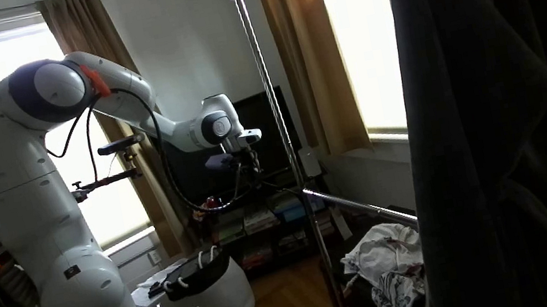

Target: Move the black hanger from the top rod to the bottom rod

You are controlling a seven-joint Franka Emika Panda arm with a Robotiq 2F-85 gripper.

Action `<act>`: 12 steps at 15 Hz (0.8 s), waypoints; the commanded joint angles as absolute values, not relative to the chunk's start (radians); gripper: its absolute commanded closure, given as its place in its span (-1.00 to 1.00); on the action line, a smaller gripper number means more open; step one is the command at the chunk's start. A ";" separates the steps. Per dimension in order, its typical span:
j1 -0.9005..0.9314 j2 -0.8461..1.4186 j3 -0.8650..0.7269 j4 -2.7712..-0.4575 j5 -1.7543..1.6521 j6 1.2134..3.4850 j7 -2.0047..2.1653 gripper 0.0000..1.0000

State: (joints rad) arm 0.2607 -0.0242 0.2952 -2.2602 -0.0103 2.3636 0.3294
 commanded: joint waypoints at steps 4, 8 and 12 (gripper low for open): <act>0.269 -0.019 0.290 -2.241 -0.011 2.318 0.328 0.24; 0.235 -0.142 0.253 -2.283 0.002 2.288 0.354 -0.35; 0.186 -0.202 0.227 -2.277 -0.036 2.212 0.400 -0.95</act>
